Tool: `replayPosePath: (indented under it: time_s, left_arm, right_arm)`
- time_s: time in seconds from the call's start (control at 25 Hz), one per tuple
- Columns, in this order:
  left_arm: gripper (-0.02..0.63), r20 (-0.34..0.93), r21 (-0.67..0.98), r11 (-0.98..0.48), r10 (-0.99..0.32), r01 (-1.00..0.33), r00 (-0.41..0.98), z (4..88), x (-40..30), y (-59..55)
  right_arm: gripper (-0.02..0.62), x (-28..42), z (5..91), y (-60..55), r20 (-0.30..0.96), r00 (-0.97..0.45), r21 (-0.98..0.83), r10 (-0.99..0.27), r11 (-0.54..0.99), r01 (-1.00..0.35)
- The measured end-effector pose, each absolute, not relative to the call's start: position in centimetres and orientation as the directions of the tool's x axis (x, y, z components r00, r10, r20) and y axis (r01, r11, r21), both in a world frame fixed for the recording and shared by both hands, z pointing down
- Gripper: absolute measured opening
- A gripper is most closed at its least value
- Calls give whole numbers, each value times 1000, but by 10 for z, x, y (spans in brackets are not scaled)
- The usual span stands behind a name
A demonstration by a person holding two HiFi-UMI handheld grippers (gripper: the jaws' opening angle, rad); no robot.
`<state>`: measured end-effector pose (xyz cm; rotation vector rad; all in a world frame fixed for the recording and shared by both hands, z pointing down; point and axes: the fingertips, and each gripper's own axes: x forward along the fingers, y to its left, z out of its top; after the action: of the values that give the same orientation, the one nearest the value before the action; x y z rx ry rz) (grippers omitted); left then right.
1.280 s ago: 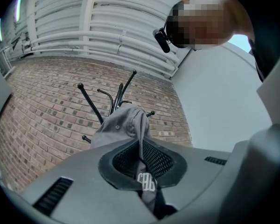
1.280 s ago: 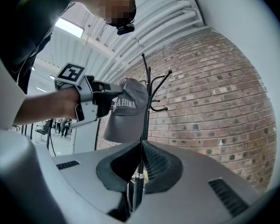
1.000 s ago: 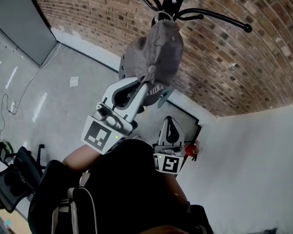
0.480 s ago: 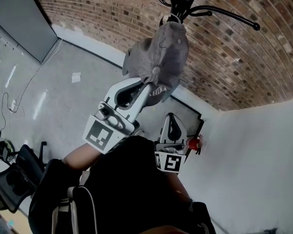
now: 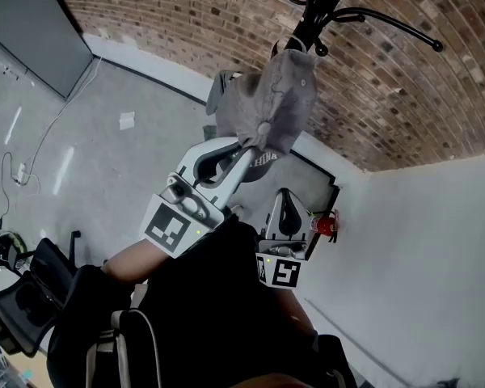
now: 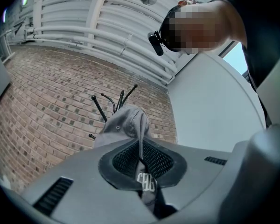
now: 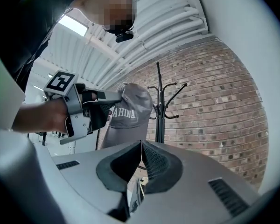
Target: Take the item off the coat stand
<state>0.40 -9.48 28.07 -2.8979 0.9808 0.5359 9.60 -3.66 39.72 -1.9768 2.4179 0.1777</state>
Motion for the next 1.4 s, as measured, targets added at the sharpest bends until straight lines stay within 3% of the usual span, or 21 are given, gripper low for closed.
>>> replayPosePath:
  time_s: [0.76,1.08,1.4]
  left_arm:
    - [37,-224,143,-748,-662,-648,715,348,-70,-64]
    - [38,-202,193,-754,-656,-627,727,362,-69,-57]
    - [38,-194,132,-785,-619,-605,761,367,-56,-45]
  right_arm:
    - [21,36,372,-27,-118,-203,10,-972,203,-979]
    - [21,24,373,-34,-91,-210,58,-974,205,-977]
    - [20,22,371,-37,-88,-209,95,-974,201,-975]
